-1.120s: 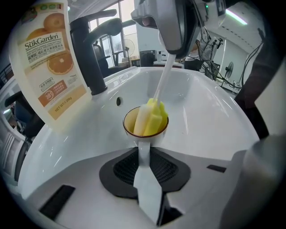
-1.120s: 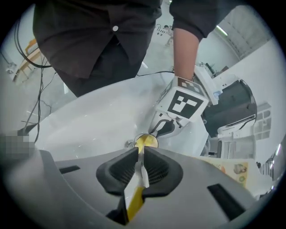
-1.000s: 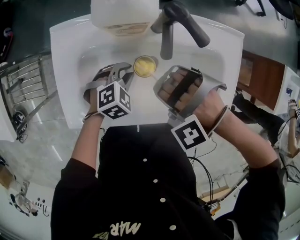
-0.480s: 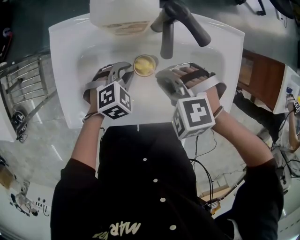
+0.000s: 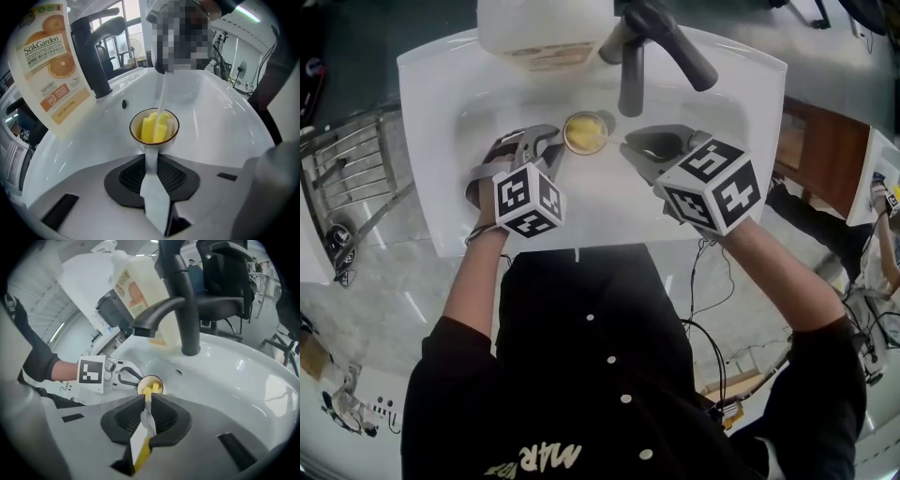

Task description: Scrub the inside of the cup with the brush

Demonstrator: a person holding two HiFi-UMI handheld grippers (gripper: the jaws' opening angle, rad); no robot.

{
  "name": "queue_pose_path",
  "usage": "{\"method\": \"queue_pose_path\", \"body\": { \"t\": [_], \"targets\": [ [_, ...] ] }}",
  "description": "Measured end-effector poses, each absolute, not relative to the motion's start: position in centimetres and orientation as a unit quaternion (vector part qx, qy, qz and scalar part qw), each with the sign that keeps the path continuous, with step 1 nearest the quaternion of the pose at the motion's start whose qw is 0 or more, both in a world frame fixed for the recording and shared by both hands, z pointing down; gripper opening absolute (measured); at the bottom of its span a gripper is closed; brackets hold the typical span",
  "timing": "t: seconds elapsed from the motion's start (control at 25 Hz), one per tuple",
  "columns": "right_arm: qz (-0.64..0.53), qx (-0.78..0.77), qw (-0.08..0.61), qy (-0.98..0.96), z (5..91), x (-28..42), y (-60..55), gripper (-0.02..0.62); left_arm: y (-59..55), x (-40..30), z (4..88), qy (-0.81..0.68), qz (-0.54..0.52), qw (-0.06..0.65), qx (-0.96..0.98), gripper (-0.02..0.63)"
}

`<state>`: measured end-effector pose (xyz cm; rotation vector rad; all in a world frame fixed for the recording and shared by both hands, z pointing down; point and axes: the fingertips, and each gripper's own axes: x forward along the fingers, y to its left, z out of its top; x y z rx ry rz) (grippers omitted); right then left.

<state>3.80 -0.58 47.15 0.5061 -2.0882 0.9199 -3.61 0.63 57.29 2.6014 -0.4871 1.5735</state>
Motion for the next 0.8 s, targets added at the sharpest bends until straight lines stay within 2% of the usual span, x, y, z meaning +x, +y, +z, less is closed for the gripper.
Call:
{"method": "queue_pose_path", "body": {
  "t": [0.32, 0.8],
  "targets": [
    [0.296, 0.186, 0.412, -0.841, 45.6, 3.0, 0.4, 0.054, 0.9, -3.8, 57.5, -0.157, 0.515, 0.046, 0.841, 0.089],
    [0.320, 0.231, 0.357, -0.847, 41.8, 4.6, 0.9, 0.054, 1.1, -4.1, 57.6, -0.152, 0.522, 0.062, 0.837, 0.091]
  ]
}}
